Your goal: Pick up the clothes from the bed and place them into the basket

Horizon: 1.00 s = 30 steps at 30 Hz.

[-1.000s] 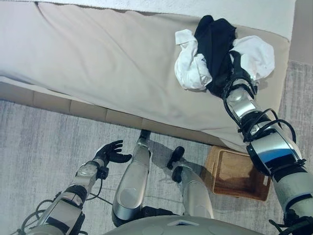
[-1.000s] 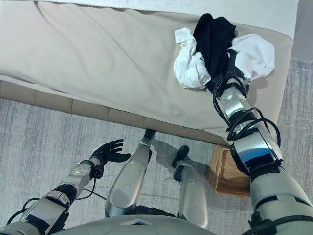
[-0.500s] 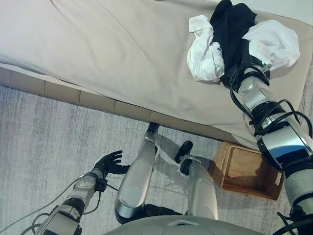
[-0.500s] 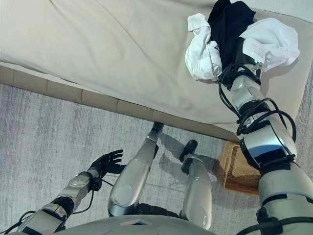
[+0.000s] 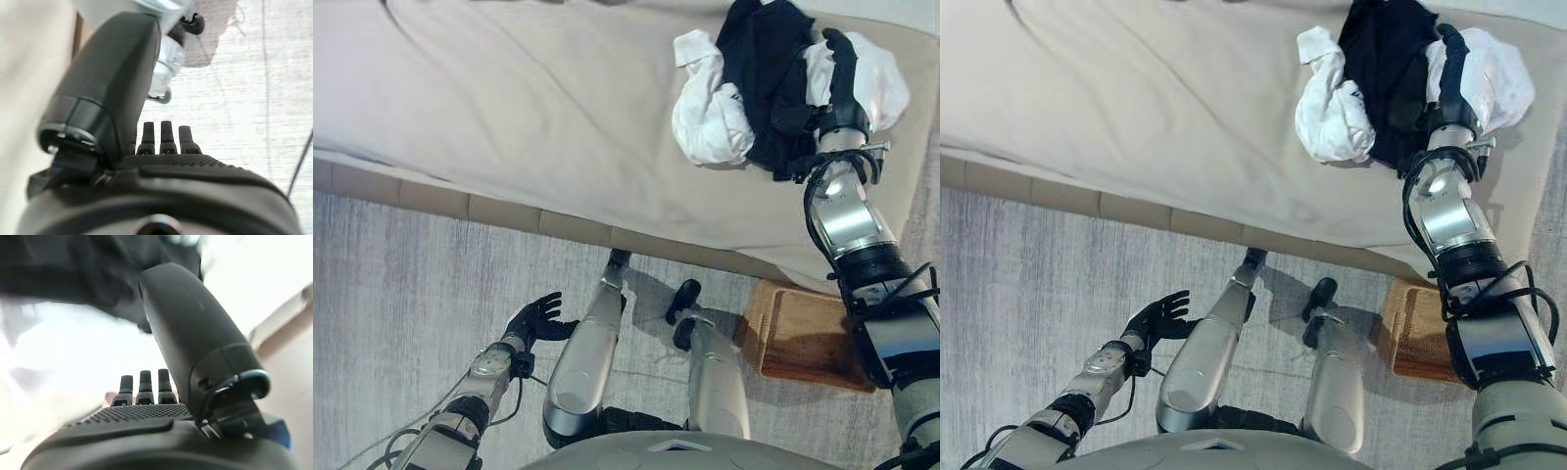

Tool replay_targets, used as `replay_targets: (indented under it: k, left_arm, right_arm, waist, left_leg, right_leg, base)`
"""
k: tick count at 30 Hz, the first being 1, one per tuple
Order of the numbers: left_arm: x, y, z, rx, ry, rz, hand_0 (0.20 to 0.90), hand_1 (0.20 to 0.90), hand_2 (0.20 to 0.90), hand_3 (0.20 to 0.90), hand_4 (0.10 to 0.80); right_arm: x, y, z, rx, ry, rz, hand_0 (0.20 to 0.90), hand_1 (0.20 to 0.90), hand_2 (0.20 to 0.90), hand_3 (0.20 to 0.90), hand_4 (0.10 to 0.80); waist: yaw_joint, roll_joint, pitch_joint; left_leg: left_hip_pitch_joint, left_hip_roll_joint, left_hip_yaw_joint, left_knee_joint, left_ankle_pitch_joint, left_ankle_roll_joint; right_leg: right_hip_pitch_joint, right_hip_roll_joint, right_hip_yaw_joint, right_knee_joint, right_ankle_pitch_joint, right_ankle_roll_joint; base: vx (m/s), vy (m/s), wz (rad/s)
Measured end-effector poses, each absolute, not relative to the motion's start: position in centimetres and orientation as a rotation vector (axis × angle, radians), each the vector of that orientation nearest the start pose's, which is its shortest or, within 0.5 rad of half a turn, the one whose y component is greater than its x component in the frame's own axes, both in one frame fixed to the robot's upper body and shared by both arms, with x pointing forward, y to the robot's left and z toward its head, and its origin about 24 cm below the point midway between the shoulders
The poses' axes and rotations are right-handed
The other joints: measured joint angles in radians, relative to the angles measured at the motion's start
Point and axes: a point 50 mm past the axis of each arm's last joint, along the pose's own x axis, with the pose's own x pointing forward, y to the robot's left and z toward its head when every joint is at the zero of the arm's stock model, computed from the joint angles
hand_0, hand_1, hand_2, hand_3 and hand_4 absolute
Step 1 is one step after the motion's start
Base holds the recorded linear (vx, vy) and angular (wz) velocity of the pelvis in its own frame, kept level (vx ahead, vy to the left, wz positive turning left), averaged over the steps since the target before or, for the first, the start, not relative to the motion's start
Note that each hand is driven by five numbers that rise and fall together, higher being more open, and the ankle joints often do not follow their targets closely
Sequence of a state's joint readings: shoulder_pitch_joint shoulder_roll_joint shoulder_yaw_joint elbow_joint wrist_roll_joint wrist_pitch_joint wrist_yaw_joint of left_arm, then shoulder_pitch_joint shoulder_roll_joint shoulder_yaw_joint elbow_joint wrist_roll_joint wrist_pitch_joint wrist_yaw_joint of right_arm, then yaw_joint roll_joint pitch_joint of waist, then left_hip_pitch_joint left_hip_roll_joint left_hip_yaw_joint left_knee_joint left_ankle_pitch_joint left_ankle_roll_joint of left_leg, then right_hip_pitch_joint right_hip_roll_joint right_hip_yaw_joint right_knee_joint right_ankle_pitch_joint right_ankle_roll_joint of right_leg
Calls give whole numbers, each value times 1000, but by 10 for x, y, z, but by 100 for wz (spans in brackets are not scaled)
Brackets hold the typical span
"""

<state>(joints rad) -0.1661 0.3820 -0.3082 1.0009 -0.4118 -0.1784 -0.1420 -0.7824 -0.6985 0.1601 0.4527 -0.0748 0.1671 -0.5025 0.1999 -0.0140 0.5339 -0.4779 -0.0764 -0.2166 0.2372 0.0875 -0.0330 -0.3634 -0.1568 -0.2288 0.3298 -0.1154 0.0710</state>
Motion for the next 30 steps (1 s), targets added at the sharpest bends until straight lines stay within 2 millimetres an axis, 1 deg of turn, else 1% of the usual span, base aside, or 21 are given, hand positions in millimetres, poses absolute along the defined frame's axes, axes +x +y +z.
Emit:
replay_targets:
  k: [2, 4, 6, 9, 12, 14, 16, 19, 22, 24, 25, 26, 28, 30]
  left_arm:
    - [208, 238, -99, 96, 693, -59, 900, 900, 900, 900, 800]
    - [206, 240, -100, 98, 705, -53, 900, 900, 900, 900, 800]
    - [206, 240, -100, 99, 707, -51, 900, 900, 900, 900, 800]
    - [208, 241, -99, 111, 708, -54, 900, 900, 900, 900, 800]
    - [212, 242, -98, 120, 709, -57, 900, 900, 900, 900, 800]
    - [212, 241, -98, 130, 709, -69, 900, 900, 900, 900, 800]
    - [213, 239, -98, 138, 707, -81, 900, 900, 900, 900, 800]
    - [215, 238, -97, 140, 701, -89, 900, 900, 900, 900, 800]
    - [215, 237, -97, 139, 699, -91, 900, 900, 900, 900, 800]
    - [215, 237, -96, 138, 697, -91, 900, 900, 900, 900, 800]
    - [214, 237, -97, 138, 697, -94, 900, 900, 900, 900, 800]
    - [214, 236, -97, 137, 695, -95, 900, 900, 900, 900, 800]
    - [211, 236, -97, 133, 680, -100, 900, 900, 900, 900, 800]
    - [209, 233, -97, 127, 667, -110, 900, 900, 900, 900, 800]
  right_arm:
    - [356, -281, 231, -660, -335, -657, 900, 900, 900, 900, 800]
    - [356, -286, 230, -648, -317, -658, 900, 900, 900, 900, 800]
    - [358, -290, 223, -664, -274, -660, 900, 900, 900, 900, 800]
    - [369, -300, 208, -720, -142, -660, 900, 900, 900, 900, 800]
    - [377, -309, 195, -797, -9, -662, 900, 900, 900, 900, 800]
    - [380, -314, 195, -812, 51, -657, 900, 900, 900, 900, 800]
    - [383, -317, 200, -821, 76, -662, 900, 900, 900, 900, 800]
    - [389, -314, 225, -783, 56, -661, 900, 900, 900, 900, 800]
    - [393, -309, 241, -762, 29, -655, 900, 900, 900, 900, 800]
    - [394, -308, 249, -754, 17, -666, 900, 900, 900, 900, 800]
    - [394, -307, 251, -752, 13, -675, 815, 815, 815, 801, 701]
    - [394, -307, 255, -748, 8, -691, 300, 300, 300, 200, 100]
    - [393, -306, 265, -712, -23, -738, 300, 300, 300, 200, 100]
    - [393, -305, 272, -696, -51, -772, 300, 300, 300, 200, 100]
  waist:
    - [-13, -4, 2]
    - [-17, -7, 4]
    - [-20, -8, 4]
    - [-15, -9, 3]
    - [-6, -8, 3]
    - [9, -7, 3]
    - [21, -5, 4]
    - [41, 9, 11]
    - [67, 29, 16]
    - [77, 40, 19]
    - [82, 45, 19]
    - [84, 49, 21]
    - [83, 58, 21]
    - [84, 69, 22]
  left_leg:
    - [7, 4, 5, -3, -3, 4]
    - [19, 7, 14, -9, -2, 4]
    - [34, 13, 17, -22, -2, 3]
    - [37, 25, 14, -26, 2, -2]
    - [40, 34, 4, -39, 9, -11]
    - [40, 39, 6, -38, 10, -11]
    - [35, 40, 9, -37, 10, -12]
    - [12, 37, 16, -37, 17, -23]
    - [-9, 36, 17, -37, 22, -30]
    - [-28, 35, 14, -38, 26, -37]
    - [-38, 34, 14, -37, 29, -41]
    - [-47, 32, 13, -37, 30, -43]
    - [-72, 24, 11, -36, 36, -49]
    - [-86, 23, 11, -35, 45, -42]
  right_leg:
    - [4, 3, 4, -3, 0, 0]
    - [12, 10, 15, -11, 2, -3]
    - [21, 16, 18, -19, 5, -4]
    - [23, 29, 15, -20, 5, -4]
    - [20, 31, -3, -16, 5, -4]
    - [16, 31, -4, -11, 5, -4]
    - [3, 29, 0, 0, 4, -5]
    - [-41, 22, 7, 35, -1, -11]
    - [-80, 14, 7, 73, -13, -27]
    - [-111, 10, 6, 100, -22, -31]
    - [-126, 9, 6, 113, -25, -35]
    - [-142, 5, 7, 128, -31, -39]
    - [-183, -3, 10, 162, -41, -47]
    - [-207, -3, 15, 180, -44, -51]
  base:
    - [29, -71, -9]
    - [35, -94, -17]
    - [34, -111, -10]
    - [32, -113, -2]
    - [20, -114, 6]
    - [20, -90, -4]
    - [48, -96, -7]
    - [-35, -59, -7]
    - [-24, -44, 1]
    - [-21, -31, 5]
    - [-31, -12, 5]
    - [-34, 9, 4]
    - [-47, 40, 4]
    - [-50, 61, 0]
